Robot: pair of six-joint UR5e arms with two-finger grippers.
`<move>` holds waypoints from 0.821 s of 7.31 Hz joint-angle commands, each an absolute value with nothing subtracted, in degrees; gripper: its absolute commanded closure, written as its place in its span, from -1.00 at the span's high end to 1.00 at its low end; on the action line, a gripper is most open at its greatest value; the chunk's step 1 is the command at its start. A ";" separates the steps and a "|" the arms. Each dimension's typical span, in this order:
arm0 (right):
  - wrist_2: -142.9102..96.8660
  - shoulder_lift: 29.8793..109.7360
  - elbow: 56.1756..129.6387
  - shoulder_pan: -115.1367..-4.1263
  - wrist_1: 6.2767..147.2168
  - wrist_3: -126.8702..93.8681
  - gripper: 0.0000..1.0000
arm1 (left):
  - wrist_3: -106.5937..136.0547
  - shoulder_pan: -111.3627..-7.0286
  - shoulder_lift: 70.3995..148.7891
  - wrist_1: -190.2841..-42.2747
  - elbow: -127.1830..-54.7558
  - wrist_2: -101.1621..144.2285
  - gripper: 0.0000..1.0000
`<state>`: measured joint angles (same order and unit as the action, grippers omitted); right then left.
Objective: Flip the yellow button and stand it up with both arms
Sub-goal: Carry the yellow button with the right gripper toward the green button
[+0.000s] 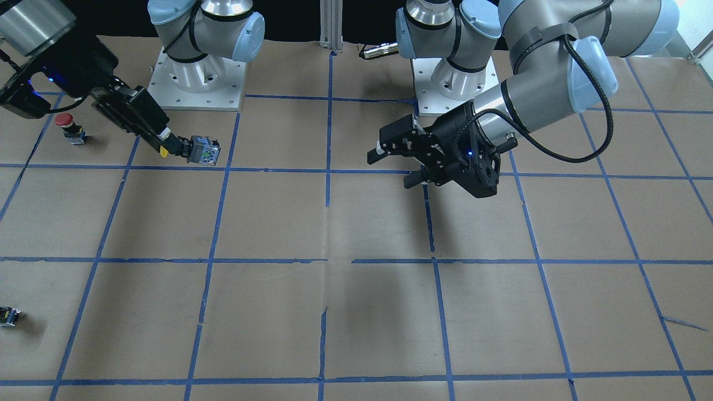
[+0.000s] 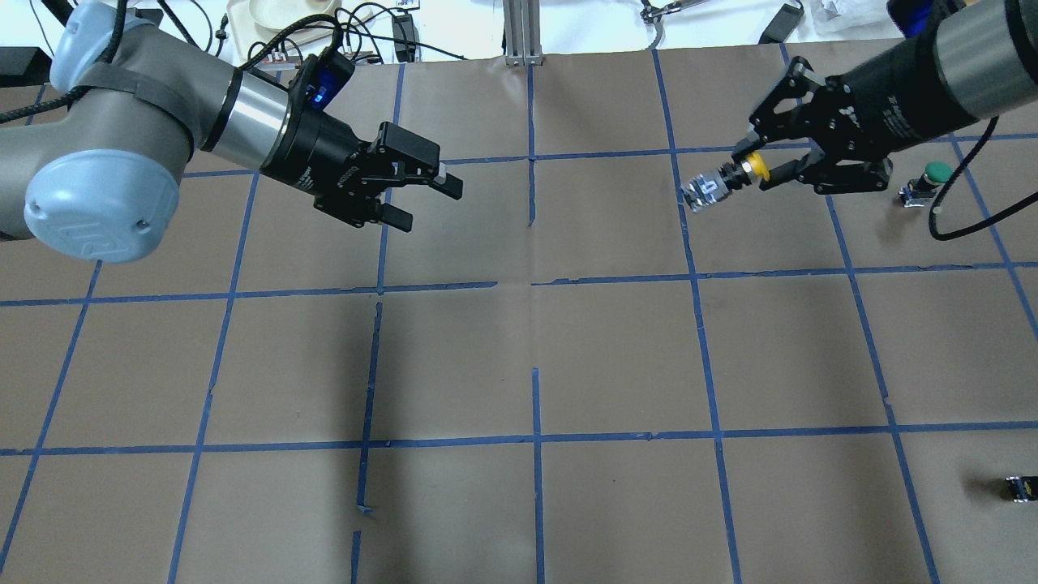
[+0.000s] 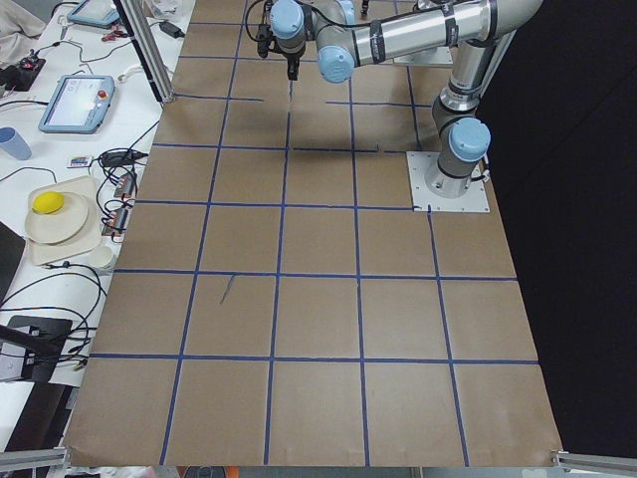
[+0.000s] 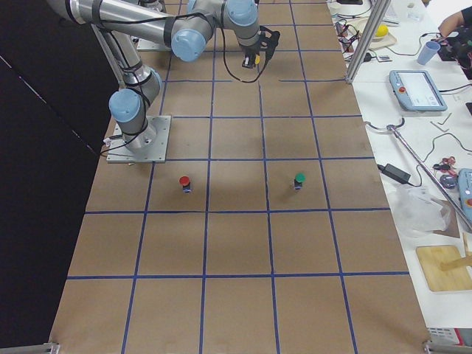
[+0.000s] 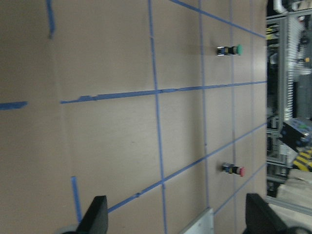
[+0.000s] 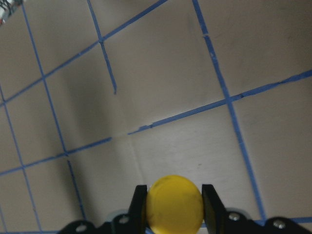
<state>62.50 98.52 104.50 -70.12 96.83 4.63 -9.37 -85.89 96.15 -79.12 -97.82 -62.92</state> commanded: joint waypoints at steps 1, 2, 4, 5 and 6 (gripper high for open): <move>66.79 98.70 109.14 -63.49 96.15 31.28 -0.84 | -9.32 -87.01 97.03 -78.40 -95.10 -85.76 0.99; 67.23 98.70 110.12 -58.93 96.07 38.25 -0.84 | -9.32 -88.84 96.77 -78.40 -95.10 -92.13 0.99; 67.24 98.26 112.66 -51.36 96.67 60.79 -0.84 | -9.32 -89.82 95.28 -78.40 -94.14 -92.99 0.99; 67.32 98.09 113.11 -49.50 99.12 69.09 -0.84 | -9.23 -89.82 95.10 -78.75 -92.56 -92.90 0.99; 67.32 96.61 113.20 -48.35 101.05 76.30 -0.84 | -9.23 -89.74 94.66 -79.19 -92.11 -93.25 0.99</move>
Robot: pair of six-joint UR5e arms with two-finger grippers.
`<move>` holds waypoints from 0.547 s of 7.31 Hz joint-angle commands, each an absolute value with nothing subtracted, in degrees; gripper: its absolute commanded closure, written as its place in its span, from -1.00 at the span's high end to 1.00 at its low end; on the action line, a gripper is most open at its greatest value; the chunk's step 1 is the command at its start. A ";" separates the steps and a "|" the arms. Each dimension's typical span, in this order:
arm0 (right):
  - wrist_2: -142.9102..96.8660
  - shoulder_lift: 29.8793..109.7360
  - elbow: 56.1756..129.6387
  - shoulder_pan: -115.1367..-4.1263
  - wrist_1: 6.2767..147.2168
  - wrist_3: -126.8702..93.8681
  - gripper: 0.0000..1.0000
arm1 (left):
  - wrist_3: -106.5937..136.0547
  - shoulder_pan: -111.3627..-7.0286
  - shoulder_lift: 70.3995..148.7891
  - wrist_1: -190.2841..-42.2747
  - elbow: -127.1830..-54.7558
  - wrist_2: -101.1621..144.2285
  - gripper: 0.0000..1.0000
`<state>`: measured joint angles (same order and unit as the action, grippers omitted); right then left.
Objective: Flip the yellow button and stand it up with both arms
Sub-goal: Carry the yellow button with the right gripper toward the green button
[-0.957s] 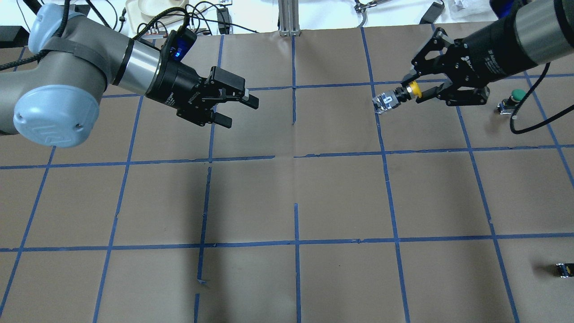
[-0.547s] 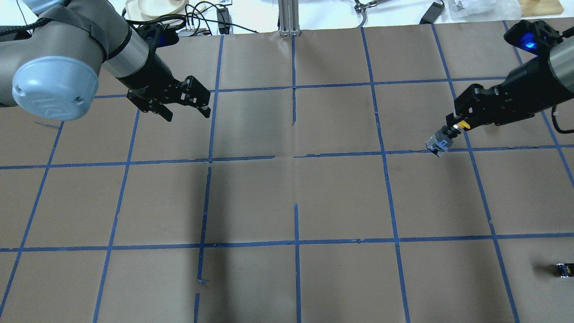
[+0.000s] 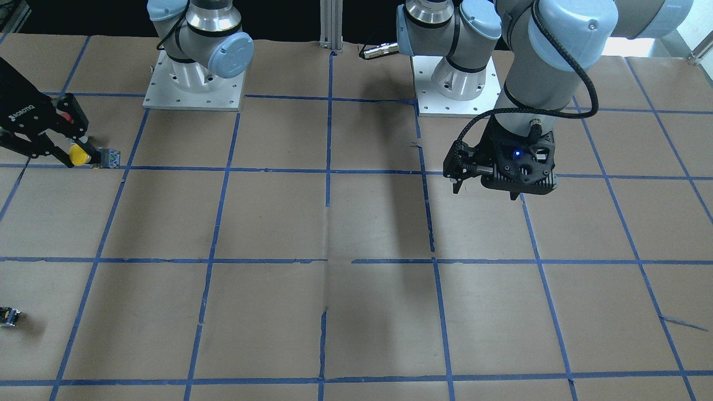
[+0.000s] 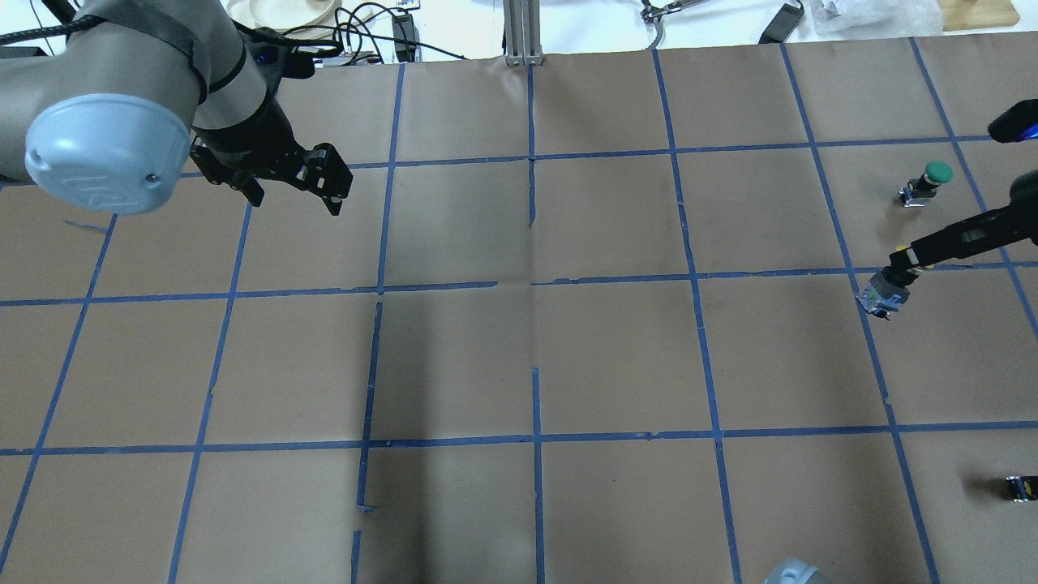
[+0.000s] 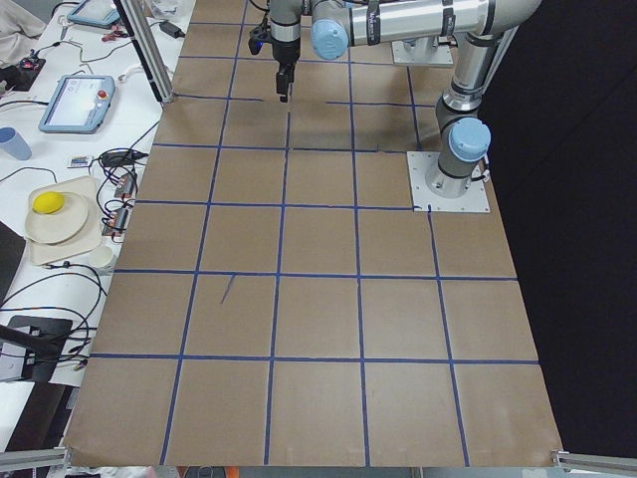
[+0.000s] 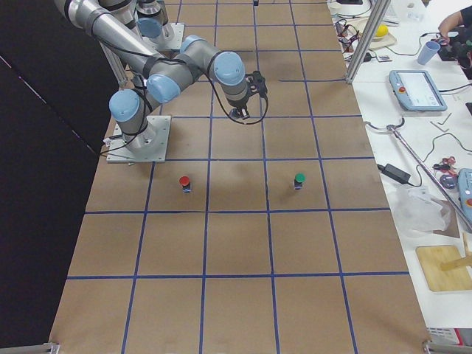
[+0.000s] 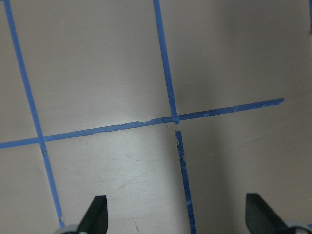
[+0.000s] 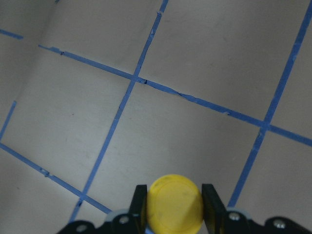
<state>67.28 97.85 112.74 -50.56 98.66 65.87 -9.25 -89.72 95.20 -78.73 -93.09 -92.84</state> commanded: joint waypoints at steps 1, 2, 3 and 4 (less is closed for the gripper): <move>66.98 93.11 113.12 -45.38 101.68 84.12 -0.84 | -8.53 -89.04 93.70 -79.19 -92.28 -92.03 0.99; 66.45 90.38 113.20 -41.78 103.60 91.59 -0.84 | -5.31 -89.03 94.47 -78.67 -92.81 -90.98 0.99; 66.27 87.92 113.12 -39.14 105.02 102.28 -0.84 | -3.88 -89.03 94.74 -78.75 -92.03 -91.23 0.99; 65.92 85.45 113.12 -37.11 107.12 111.44 -0.84 | -2.04 -89.12 94.57 -79.01 -91.76 -91.14 0.99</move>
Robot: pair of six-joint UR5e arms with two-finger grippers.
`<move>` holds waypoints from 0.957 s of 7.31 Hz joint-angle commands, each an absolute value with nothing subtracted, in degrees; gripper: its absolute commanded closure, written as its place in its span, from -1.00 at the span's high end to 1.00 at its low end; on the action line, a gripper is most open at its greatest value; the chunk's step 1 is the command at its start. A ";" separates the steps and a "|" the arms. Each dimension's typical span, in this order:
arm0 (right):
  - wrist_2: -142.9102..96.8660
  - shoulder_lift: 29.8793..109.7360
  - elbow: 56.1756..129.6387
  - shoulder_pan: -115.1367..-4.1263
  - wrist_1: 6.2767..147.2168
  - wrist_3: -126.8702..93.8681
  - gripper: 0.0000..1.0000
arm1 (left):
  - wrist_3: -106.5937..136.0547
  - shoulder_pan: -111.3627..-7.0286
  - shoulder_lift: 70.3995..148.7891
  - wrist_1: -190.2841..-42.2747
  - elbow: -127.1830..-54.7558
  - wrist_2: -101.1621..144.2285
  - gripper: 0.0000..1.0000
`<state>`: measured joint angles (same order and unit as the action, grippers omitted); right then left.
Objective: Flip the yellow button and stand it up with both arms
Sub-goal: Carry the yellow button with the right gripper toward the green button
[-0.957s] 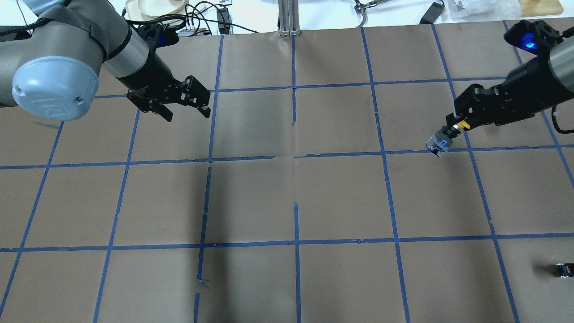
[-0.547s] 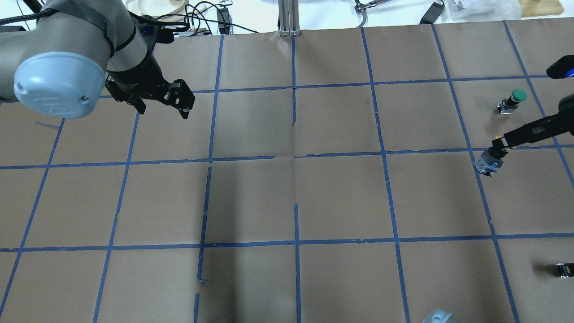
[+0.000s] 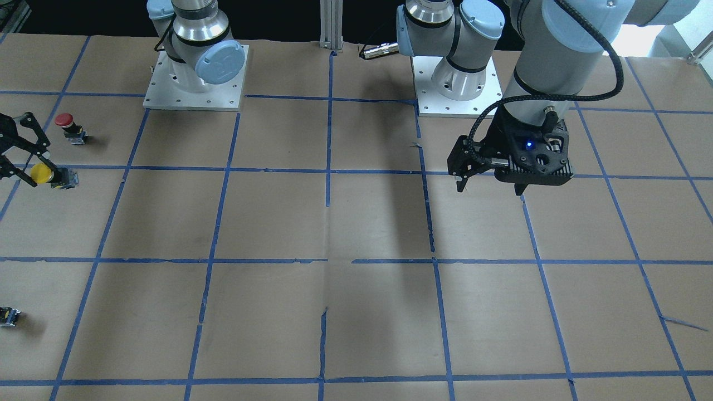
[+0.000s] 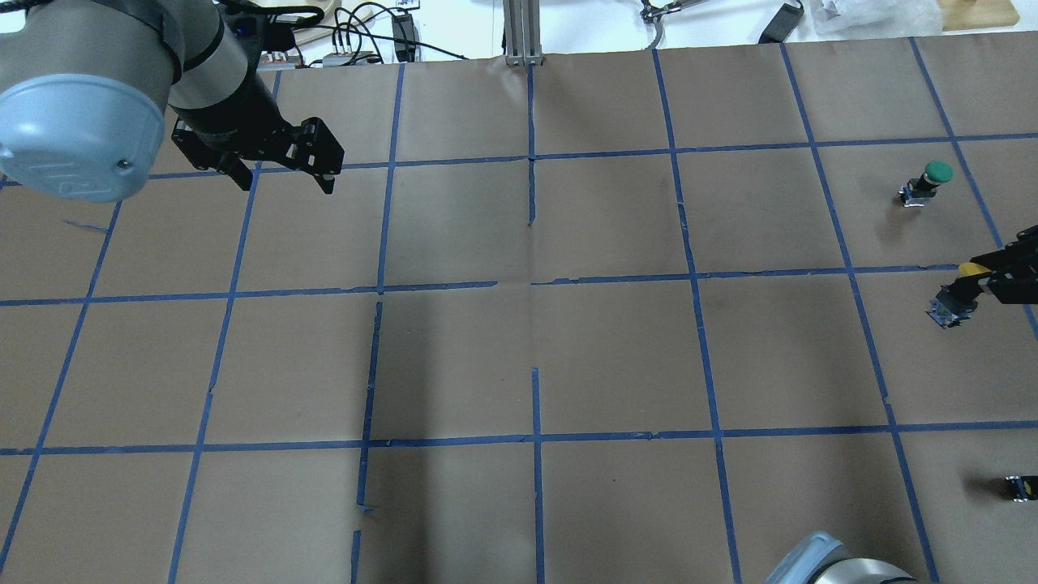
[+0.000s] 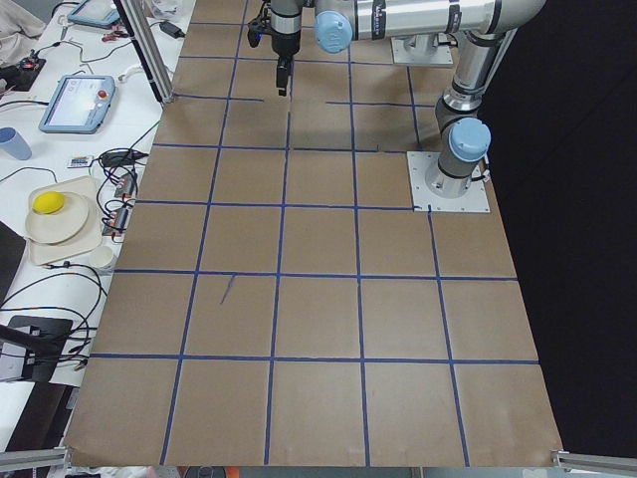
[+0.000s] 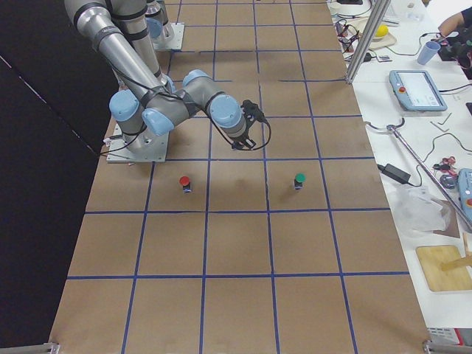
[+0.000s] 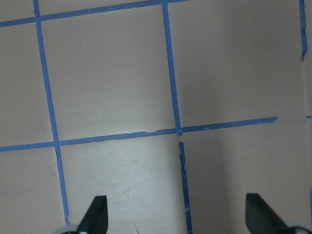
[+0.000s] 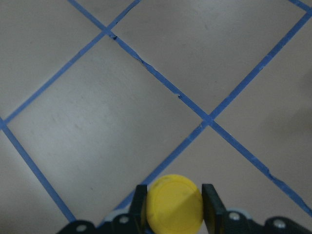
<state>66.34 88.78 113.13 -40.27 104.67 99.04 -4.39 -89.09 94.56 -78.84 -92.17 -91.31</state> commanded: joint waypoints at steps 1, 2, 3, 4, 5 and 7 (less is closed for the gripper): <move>63.57 83.43 113.12 -34.83 107.40 119.10 -0.84 | -1.93 -89.21 94.92 -79.10 -91.84 -90.88 0.99; 63.28 81.58 112.68 -32.63 107.58 124.05 -0.83 | -2.02 -89.12 94.92 -79.01 -91.85 -90.88 0.99; 63.19 80.26 112.59 -32.52 108.45 128.71 -0.83 | -1.93 -89.21 95.10 -78.84 -91.76 -89.92 0.99; 63.19 79.29 112.67 -32.52 110.55 131.80 -0.83 | -1.85 -89.12 95.10 -78.58 -91.76 -88.08 0.99; 63.28 77.71 112.68 -32.52 112.05 134.79 -0.83 | -1.93 -89.12 95.01 -78.57 -91.76 -88.24 0.99; 61.54 75.07 112.59 -32.52 111.89 136.14 -0.83 | -1.93 -88.95 95.01 -78.49 -91.84 -88.07 0.99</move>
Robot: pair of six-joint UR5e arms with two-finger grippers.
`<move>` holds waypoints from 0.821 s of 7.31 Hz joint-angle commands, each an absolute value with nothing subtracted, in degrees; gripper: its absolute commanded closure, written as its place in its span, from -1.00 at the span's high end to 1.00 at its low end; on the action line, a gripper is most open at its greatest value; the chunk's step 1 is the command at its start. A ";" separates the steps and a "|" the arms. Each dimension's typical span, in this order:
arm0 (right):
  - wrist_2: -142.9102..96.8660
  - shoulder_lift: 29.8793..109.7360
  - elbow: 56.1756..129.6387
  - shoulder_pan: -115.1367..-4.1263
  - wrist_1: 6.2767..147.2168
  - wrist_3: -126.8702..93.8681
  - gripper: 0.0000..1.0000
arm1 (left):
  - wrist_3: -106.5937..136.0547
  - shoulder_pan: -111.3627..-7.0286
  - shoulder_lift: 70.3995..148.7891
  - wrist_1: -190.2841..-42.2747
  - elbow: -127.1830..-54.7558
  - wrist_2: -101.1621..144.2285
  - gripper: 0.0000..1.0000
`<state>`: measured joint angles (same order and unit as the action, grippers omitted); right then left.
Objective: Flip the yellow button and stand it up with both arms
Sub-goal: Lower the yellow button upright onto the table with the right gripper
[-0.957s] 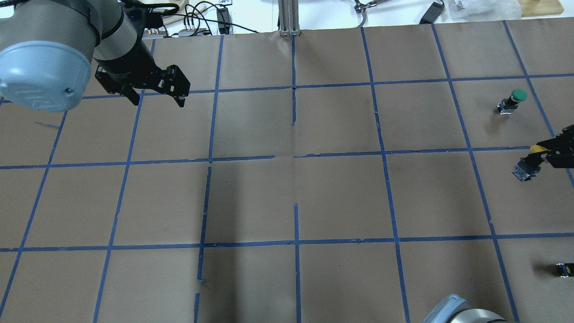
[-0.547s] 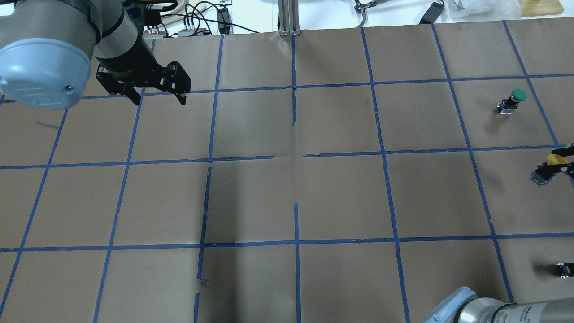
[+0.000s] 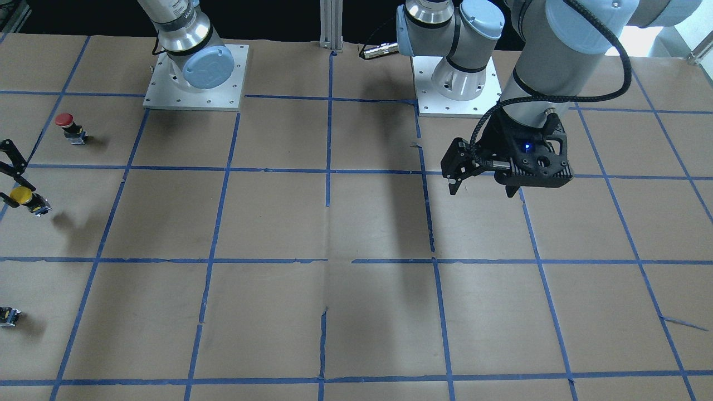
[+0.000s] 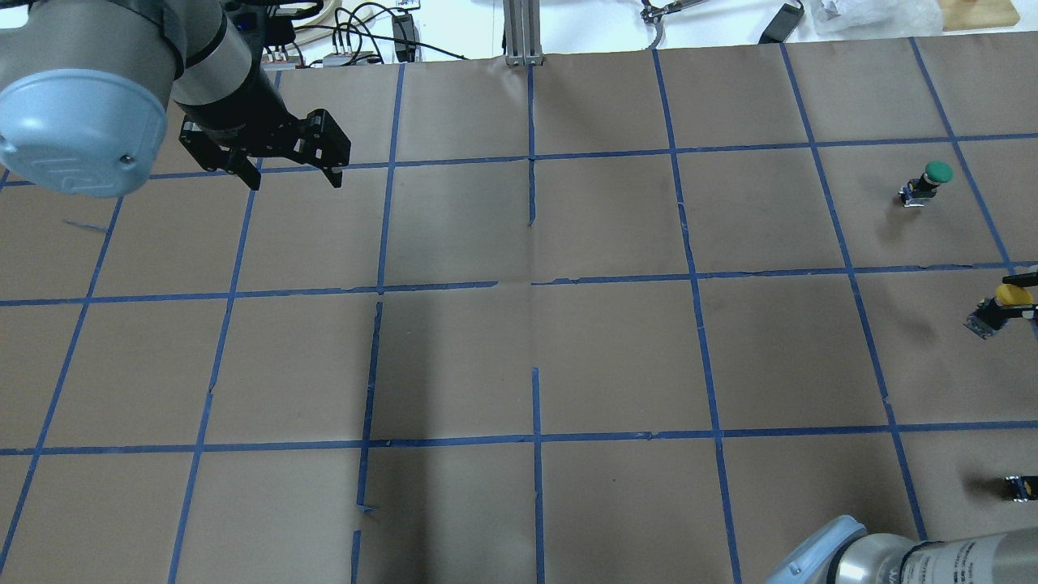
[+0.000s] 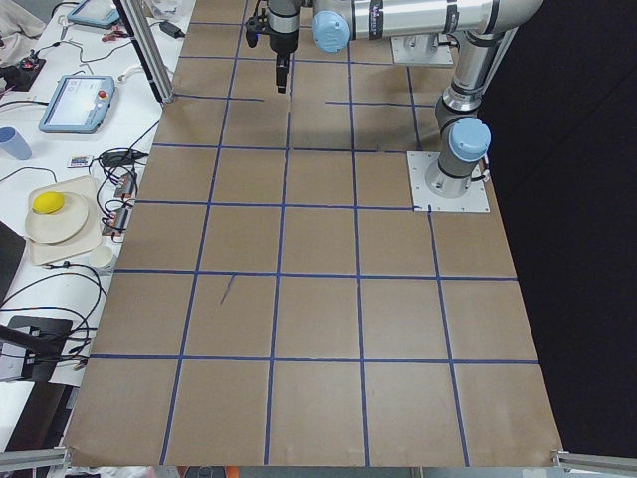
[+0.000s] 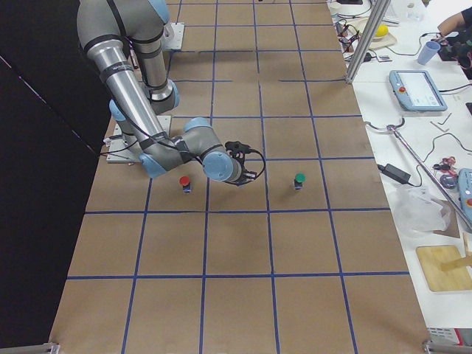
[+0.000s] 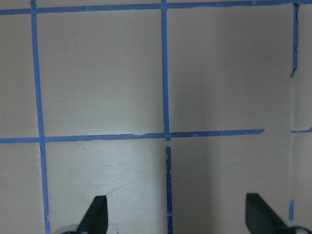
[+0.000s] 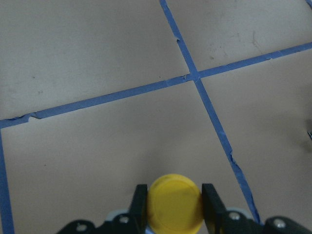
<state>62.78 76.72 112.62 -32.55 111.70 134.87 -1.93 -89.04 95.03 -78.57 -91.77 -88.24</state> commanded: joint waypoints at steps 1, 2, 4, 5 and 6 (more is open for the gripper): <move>60.48 74.97 112.59 -32.52 111.80 137.27 -0.83 | -2.02 -89.03 95.10 -78.49 -91.67 -88.15 0.99; 60.03 74.88 112.67 -32.52 111.80 139.55 -0.82 | -2.02 -89.03 95.18 -78.49 -91.67 -88.15 0.99; 60.03 74.79 113.03 -32.52 111.62 139.83 -0.66 | -2.02 -89.03 95.36 -78.49 -91.32 -88.07 0.99; 60.03 74.79 113.11 -32.52 111.62 139.83 0.18 | -2.11 -89.03 95.45 -78.49 -91.32 -88.07 0.99; 60.20 74.62 113.12 -32.52 111.36 138.96 0.55 | -2.37 -89.03 95.54 -78.40 -91.32 -88.07 0.99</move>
